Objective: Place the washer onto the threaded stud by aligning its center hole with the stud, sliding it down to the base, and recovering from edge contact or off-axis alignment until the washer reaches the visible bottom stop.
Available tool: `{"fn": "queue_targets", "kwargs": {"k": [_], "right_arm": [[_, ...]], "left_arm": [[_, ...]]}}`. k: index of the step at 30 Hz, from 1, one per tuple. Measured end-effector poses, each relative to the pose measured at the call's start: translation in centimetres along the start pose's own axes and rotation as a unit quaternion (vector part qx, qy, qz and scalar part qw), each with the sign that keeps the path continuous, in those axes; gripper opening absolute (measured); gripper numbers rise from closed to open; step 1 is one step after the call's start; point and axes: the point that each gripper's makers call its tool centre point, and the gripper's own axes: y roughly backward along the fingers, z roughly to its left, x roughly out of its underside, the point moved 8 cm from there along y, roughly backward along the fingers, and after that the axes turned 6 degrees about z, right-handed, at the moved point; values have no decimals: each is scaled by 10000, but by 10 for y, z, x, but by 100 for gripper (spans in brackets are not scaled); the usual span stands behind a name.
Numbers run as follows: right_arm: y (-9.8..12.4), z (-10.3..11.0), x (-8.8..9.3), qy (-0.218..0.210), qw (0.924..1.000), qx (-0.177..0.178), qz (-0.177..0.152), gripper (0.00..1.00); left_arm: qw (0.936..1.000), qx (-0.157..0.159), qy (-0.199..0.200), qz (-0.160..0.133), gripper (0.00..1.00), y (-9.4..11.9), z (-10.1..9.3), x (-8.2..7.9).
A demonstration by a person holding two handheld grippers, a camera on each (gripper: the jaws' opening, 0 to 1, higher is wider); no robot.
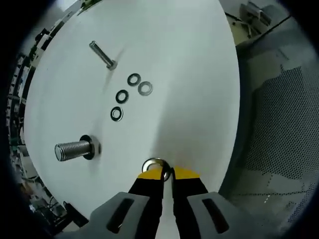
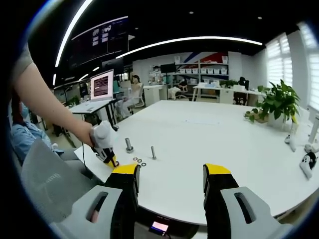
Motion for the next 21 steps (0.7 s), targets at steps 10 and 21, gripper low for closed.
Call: {"fn": "queue_targets", "kwargs": {"k": [10, 21], "right_arm": [[2, -1, -2, -41, 9999, 53, -95, 54], [5, -3, -7, -39, 9995, 111, -308, 52]], "left_arm": [[9994, 56, 300, -188, 3, -2, 3, 6], [9989, 142, 409, -165, 3, -2, 3, 4]]}}
